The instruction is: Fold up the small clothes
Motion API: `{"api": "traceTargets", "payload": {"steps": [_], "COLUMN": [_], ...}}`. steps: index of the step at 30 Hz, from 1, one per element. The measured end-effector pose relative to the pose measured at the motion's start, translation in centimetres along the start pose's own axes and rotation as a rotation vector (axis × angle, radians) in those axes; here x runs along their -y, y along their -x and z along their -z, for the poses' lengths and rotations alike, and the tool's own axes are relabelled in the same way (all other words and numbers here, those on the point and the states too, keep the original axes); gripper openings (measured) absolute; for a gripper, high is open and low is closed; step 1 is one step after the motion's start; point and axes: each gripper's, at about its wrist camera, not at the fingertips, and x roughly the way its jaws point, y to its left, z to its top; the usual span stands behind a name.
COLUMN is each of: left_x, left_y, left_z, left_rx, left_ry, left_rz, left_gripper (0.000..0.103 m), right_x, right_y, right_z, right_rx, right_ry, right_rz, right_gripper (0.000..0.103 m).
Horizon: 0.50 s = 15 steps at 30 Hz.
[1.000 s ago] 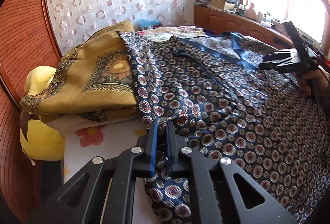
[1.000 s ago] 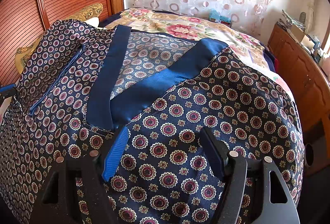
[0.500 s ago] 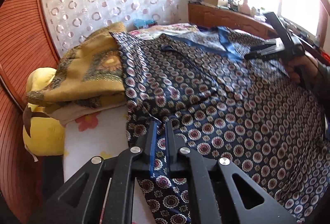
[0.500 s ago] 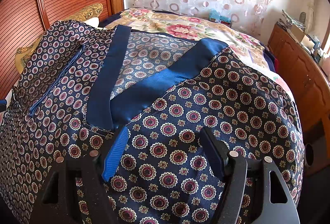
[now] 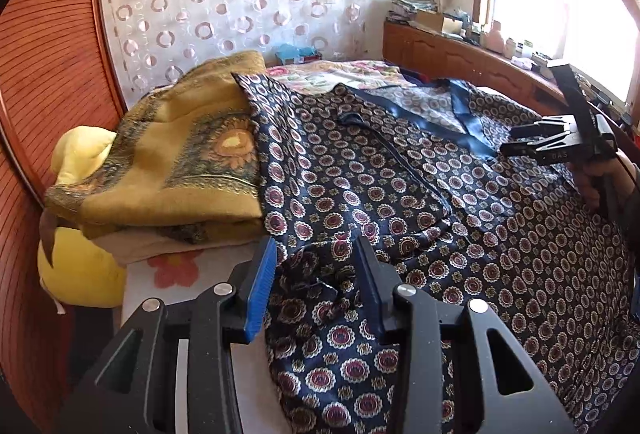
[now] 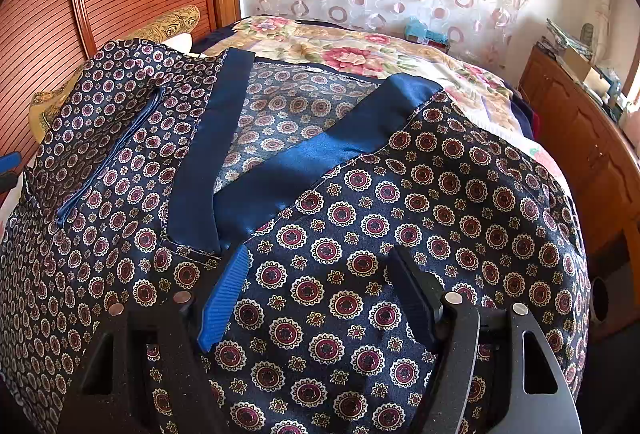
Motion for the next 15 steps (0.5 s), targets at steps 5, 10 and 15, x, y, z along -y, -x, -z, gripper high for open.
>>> {"api": "traceTargets", "payload": {"steps": [5,10,15], "left_x": [0.2,0.9,0.7], "left_y": [-1.1,-0.4,-0.8], "left_z": [0.8,1.9,2.2], "left_rx": [-0.073,-0.09,-0.103], "left_ry": [-0.013,-0.042,-0.024], "left_rz": [0.006,0.012,0.01], "left_gripper": [0.014,0.014,0.014], "right_x": [0.0,0.0,0.0], "right_y": [0.0,0.0,-0.1], "right_z": [0.0,0.0,0.0], "right_rx": [0.0,0.0,0.001], "right_ry": [0.0,0.0,0.001], "right_rz": [0.0,-0.001,0.0], "right_gripper": [0.074,0.073,0.074]}}
